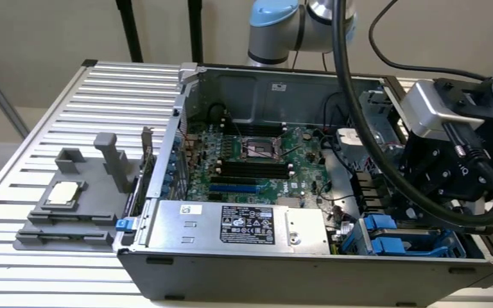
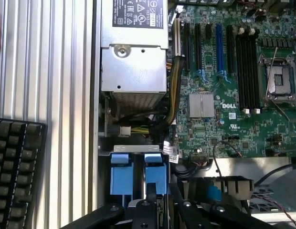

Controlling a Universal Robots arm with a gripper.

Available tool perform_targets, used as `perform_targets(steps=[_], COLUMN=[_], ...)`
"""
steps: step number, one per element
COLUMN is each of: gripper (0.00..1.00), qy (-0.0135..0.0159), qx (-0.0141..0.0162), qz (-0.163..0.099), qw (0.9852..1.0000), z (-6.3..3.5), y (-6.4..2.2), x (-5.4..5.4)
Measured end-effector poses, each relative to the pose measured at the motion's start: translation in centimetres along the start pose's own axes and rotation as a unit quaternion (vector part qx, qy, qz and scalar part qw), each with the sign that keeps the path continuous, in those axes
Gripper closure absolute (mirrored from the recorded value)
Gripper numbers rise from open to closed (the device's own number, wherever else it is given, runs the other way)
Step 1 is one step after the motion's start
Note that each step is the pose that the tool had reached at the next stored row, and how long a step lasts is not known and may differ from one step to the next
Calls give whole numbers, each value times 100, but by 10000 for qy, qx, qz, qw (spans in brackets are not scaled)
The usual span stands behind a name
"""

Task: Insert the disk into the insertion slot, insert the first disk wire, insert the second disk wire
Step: 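Insert the first disk wire, then insert the second disk wire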

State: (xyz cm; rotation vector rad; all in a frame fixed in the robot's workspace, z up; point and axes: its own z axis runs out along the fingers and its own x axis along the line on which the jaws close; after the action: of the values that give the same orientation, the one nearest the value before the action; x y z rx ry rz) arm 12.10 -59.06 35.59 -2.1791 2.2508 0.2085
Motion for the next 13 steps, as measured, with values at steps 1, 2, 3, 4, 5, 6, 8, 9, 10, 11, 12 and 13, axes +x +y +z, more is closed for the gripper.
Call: perform_targets(steps=[1, 2, 3, 4, 5, 6, 8, 9, 10, 11, 12, 13], gripper=[75, 75, 75, 75, 75, 75, 75, 75, 75, 75, 75, 75], qy=[0, 0, 0, 0, 0, 0, 0, 0, 1, 1, 0, 1], qx=[-1, -1, -1, -1, -1, -1, -1, -1, -1, -1, -1, -1], qz=[-3, -4, -4, -3, -3, -3, -3, -3, -3, -3, -3, -3], qw=[10000, 10000, 10000, 10000, 10000, 10000, 10000, 10000, 10000, 10000, 10000, 10000], z=[0, 0, 1, 0, 1, 1, 1, 1, 0, 0, 1, 1], y=[1, 1, 3, 3, 4, 4, 5, 5, 6, 6, 7, 7], x=[0, 0, 0, 0, 0, 0, 0, 0, 0, 0, 0, 0])
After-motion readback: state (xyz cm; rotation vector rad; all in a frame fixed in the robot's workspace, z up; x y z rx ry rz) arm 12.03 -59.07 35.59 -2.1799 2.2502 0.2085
